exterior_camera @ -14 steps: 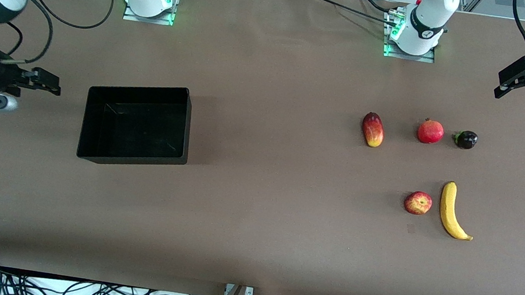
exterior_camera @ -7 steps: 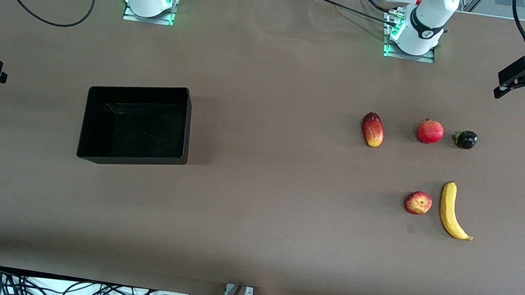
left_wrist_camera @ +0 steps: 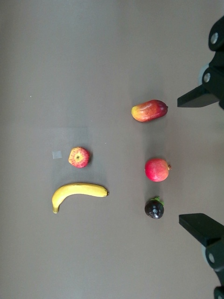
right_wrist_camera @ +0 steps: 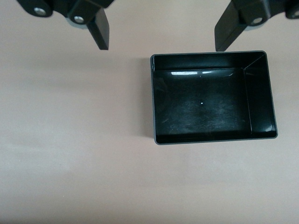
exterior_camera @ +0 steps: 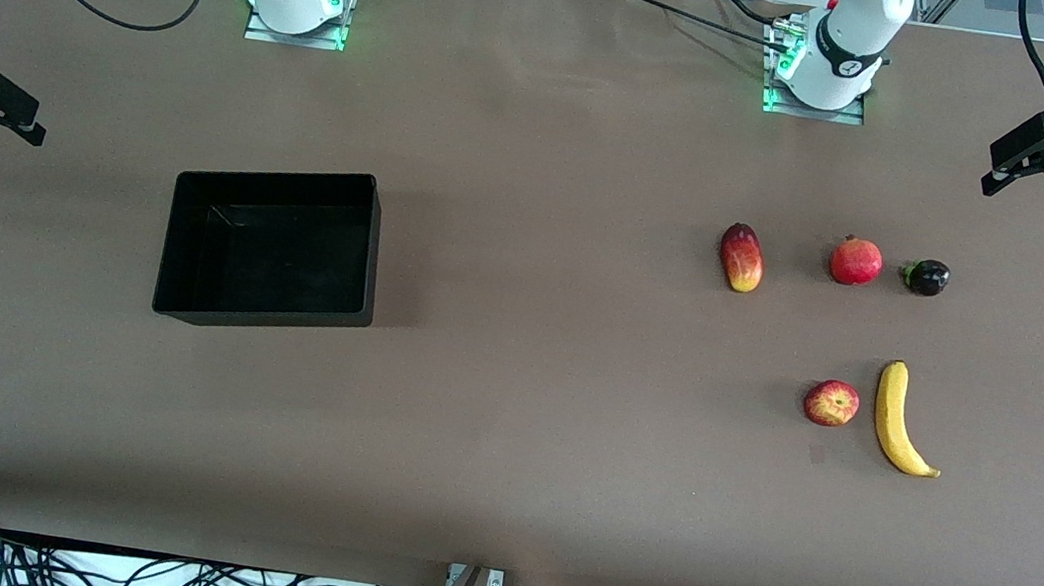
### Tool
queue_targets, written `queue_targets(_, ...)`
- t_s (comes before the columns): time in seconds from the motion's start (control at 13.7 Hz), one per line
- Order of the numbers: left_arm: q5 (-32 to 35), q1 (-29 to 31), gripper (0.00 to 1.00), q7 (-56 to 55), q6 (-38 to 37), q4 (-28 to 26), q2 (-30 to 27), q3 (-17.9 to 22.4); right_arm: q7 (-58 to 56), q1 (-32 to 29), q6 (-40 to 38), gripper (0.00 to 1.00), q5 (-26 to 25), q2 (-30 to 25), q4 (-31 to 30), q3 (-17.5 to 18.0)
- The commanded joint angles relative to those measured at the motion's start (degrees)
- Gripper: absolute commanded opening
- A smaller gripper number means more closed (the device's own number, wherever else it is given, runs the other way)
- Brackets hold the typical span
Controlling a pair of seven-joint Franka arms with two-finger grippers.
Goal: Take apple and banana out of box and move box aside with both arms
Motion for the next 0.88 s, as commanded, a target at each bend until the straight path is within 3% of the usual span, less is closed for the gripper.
queue_targets(0.0, -1.4, -0.1, 1.00, 0.0, 0.0, -0.5, -0.6, 0.2, 1.0, -3.1, -1.1, 1.00, -3.1, -2.7, -2.8, 3.5)
queue_targets(0.8, -1.4, -0.7, 1.00, -0.2, 0.0, -0.5, -0.6, 0.7, 1.0, -1.3, -3.5, 1.00, -3.3, -1.3, 0.4, 2.3)
